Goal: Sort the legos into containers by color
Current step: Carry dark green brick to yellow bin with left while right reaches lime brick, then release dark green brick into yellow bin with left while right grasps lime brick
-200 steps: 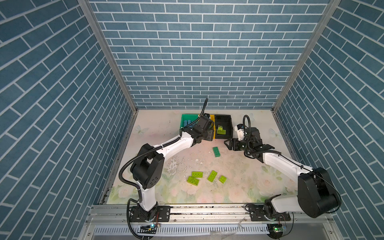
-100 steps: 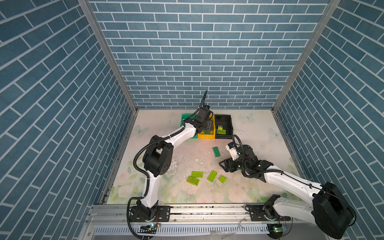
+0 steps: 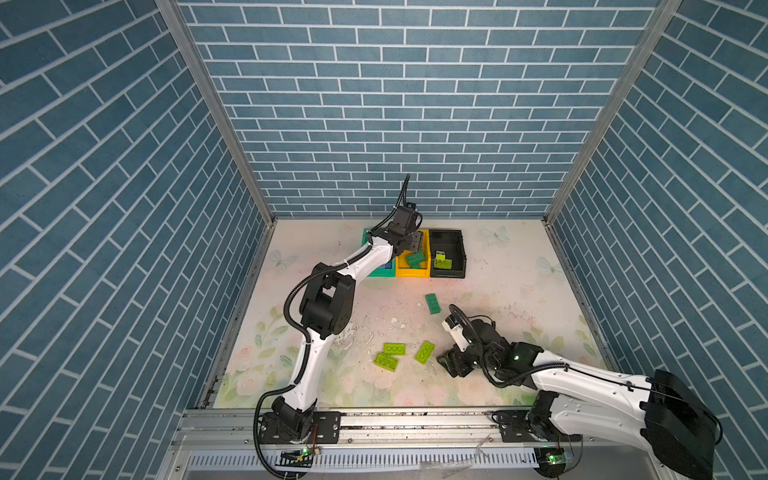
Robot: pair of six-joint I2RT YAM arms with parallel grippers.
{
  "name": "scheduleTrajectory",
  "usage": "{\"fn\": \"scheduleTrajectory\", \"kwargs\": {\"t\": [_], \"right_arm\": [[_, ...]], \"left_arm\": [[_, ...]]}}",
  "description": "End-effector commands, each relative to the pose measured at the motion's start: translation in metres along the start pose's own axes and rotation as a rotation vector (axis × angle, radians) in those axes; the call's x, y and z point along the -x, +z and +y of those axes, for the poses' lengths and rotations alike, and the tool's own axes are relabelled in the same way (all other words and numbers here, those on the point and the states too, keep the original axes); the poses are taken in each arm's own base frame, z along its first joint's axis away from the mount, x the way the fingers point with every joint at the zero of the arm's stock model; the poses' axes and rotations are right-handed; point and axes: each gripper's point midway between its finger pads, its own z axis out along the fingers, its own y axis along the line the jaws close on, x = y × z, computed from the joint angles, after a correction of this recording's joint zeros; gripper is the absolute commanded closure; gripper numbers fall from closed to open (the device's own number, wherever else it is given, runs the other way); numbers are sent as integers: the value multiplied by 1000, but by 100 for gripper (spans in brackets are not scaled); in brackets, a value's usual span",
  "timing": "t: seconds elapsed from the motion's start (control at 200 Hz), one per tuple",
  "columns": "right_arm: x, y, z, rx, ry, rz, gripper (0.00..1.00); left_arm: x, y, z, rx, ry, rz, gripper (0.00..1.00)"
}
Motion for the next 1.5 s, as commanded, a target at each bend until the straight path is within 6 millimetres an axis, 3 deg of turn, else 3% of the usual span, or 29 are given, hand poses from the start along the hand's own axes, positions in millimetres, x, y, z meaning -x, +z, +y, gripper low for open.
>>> {"fn": "scheduleTrajectory", "kwargs": {"t": [0.0,0.14,0.295,0.445,0.93,1.165,1.495], "right_arm": [[-7,2,-5,-43,14,10,28],[-11,6,-1,-39,8,33,27],[-17,11,0,-44,-3,67,28],[-18,13,0,-51,-5,77,28],[-11,23,-5,-122,-53,98,40],[-13,27,-8,-145,-59,123,55],[-4,26,-9,-170,-50,104,65]], "left_arm": [[-1,9,4,2,10,19,40],[-2,16,3,-2,12,34,38],[-4,17,4,-2,9,43,23],[-3,13,2,-9,9,46,18],[8,-18,-2,-46,-7,16,17],[-1,-32,1,-51,-15,14,17],[-14,-46,6,-42,-16,20,17]]}}
